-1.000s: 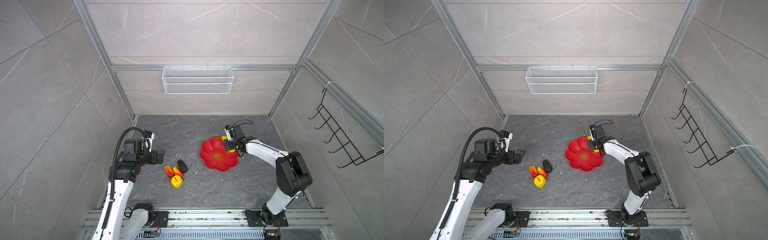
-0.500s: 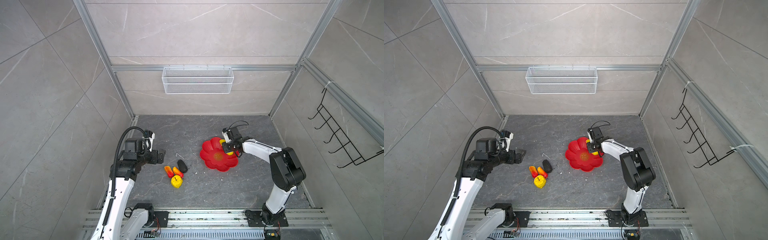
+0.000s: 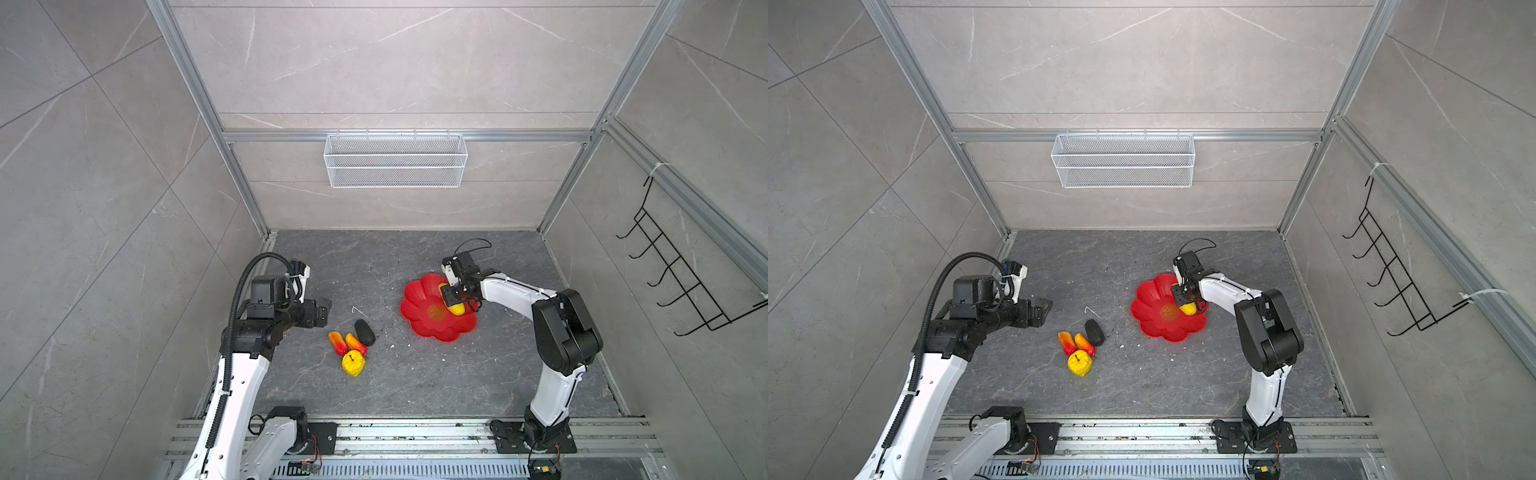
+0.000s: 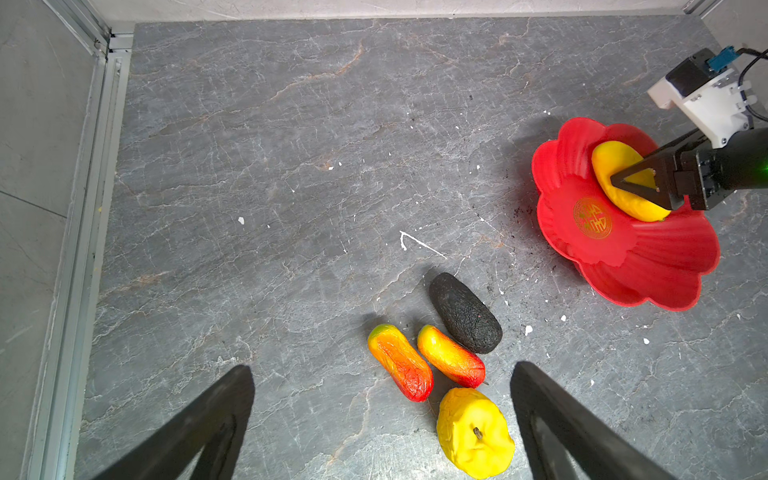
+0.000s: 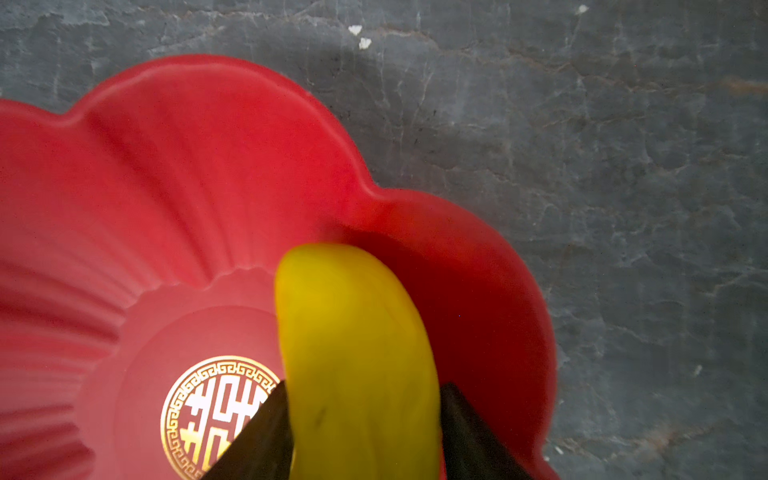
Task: Place and organize the fake fruits in the fruit bowl
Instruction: 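Carry the long yellow fruit into the red bowl and release it, then move the right gripper to the yellow pear and grasp it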
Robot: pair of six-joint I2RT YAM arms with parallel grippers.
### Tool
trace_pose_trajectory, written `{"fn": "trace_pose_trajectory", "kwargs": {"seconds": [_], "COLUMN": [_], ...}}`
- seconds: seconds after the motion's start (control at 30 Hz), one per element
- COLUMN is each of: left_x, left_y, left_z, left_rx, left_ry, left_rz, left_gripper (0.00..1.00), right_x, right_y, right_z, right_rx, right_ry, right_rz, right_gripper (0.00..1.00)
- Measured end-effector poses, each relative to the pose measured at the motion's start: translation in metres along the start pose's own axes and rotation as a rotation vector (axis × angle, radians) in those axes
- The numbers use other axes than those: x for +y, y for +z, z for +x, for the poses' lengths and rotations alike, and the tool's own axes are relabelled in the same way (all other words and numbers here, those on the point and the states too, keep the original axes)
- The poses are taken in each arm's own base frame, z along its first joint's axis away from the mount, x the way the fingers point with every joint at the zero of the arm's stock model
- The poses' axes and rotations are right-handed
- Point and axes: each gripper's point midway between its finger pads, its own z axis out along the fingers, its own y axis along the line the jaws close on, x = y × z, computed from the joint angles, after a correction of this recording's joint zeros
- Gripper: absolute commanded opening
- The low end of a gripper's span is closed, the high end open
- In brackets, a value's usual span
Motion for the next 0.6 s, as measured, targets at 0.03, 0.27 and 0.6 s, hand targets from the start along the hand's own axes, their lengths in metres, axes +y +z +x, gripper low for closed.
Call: {"fn": "trace_pose_trajectory", "kwargs": {"seconds": [0.03, 0.27, 0.6], "left_x": [0.0, 0.001, 0.001], "left_y": [0.0, 0.001, -0.001], "left_z": [0.0, 0.0, 0.0], "left_rx": [0.002, 0.003, -0.003], "left_ry": [0.0, -0.001, 0.001], "left_rz": [0.0, -0.003, -0.005], "left_gripper": [1.0, 1.0, 1.0], "right_x": [0.0, 0.0, 0.093], "right_y": [-0.001, -0.03, -0.143], "right_z": [-0.001, -0.016, -0.074], "right_rx": [-0.001, -0.035, -0.287], "right_ry": [-0.002, -0.026, -0.199], "right_rz": [0.0, 0.021, -0.089], "right_gripper": [0.66, 0.77, 1.0]}}
